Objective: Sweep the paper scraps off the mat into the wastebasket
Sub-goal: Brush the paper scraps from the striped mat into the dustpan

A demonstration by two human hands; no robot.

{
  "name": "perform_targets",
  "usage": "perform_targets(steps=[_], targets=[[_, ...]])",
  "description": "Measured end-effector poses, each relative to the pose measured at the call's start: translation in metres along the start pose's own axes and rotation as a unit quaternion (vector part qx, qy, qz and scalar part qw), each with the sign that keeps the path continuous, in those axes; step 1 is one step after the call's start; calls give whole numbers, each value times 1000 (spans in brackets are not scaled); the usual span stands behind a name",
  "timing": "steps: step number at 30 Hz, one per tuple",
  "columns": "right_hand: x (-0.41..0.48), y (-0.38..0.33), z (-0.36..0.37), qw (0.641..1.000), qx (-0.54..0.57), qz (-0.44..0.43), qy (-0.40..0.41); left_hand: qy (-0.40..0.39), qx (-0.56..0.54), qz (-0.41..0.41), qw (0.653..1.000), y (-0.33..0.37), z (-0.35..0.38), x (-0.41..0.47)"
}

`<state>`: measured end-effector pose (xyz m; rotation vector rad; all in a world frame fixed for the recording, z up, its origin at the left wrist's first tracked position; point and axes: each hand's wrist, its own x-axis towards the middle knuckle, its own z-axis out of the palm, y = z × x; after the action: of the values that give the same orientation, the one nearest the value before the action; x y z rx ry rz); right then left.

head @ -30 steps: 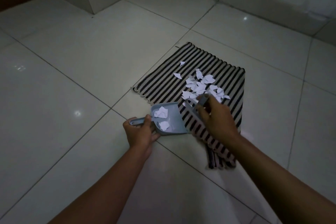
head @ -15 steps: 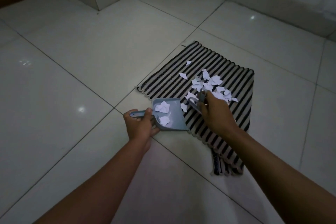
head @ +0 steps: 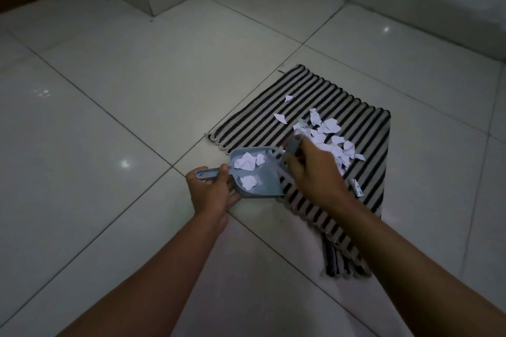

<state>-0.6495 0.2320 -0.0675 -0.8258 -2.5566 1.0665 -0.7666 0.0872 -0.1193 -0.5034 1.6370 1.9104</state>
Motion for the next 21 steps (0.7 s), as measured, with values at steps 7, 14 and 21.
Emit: perform_targets(steps=[7, 14, 21], targets=[[25, 15, -11, 997, -39, 50, 42, -15, 19, 11, 1000, 11, 8, 4], [10, 10, -3, 998, 9, 40, 51, -7, 17, 8, 1000, 12, -3, 7], [-11, -7, 19, 999, 33, 23, -15, 4, 5, -7, 1000, 6, -8, 5]])
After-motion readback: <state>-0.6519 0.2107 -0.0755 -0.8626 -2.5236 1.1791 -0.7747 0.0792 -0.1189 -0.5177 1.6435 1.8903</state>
